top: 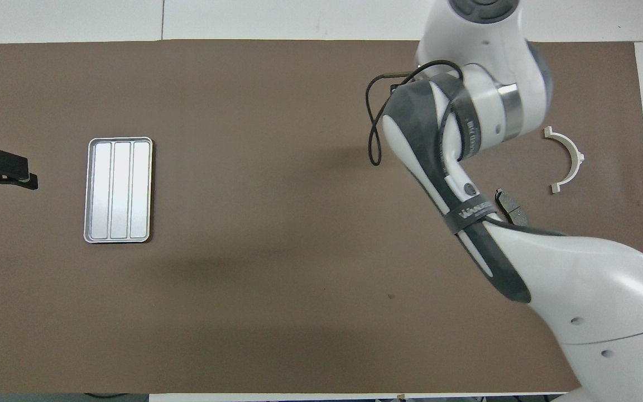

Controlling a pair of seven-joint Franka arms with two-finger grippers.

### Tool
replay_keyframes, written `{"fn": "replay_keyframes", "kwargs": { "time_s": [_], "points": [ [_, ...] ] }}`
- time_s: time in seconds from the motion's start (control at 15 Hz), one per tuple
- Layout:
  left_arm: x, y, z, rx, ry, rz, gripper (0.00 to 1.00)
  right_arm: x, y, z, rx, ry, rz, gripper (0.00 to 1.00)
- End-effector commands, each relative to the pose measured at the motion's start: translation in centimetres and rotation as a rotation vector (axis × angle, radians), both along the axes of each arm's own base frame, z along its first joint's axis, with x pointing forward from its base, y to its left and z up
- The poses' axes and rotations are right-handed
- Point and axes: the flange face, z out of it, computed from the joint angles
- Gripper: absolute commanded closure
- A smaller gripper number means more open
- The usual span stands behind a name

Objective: Place bearing gear from tray to pile
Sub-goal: 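Carry the gear with the right gripper and set it beside the first gear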

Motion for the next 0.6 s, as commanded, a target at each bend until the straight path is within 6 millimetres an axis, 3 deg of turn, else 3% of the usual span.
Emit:
{"fn": "replay_keyframes", "kwargs": {
  "time_s": [0.0, 0.33, 0.54],
  "points": [
    [-0.3, 0.2, 0.2, 0.014, 0.011, -0.007, 0.0, 0.6, -5.2, -4.5, 0.019, 0.027, 0.058, 1.0],
    [-0.3, 0.2, 0.2, 0.014, 0.011, -0.007, 0.0, 0.1, -8.1, -11.9, 0.025, 0.001, 0.062, 1.0],
    [-0.3, 0.2, 0.1, 0.014, 0.012, -0.007, 0.0, 0.0, -8.4, -14.5, 0.031, -0.039, 0.083, 1.0]
  ]
}}
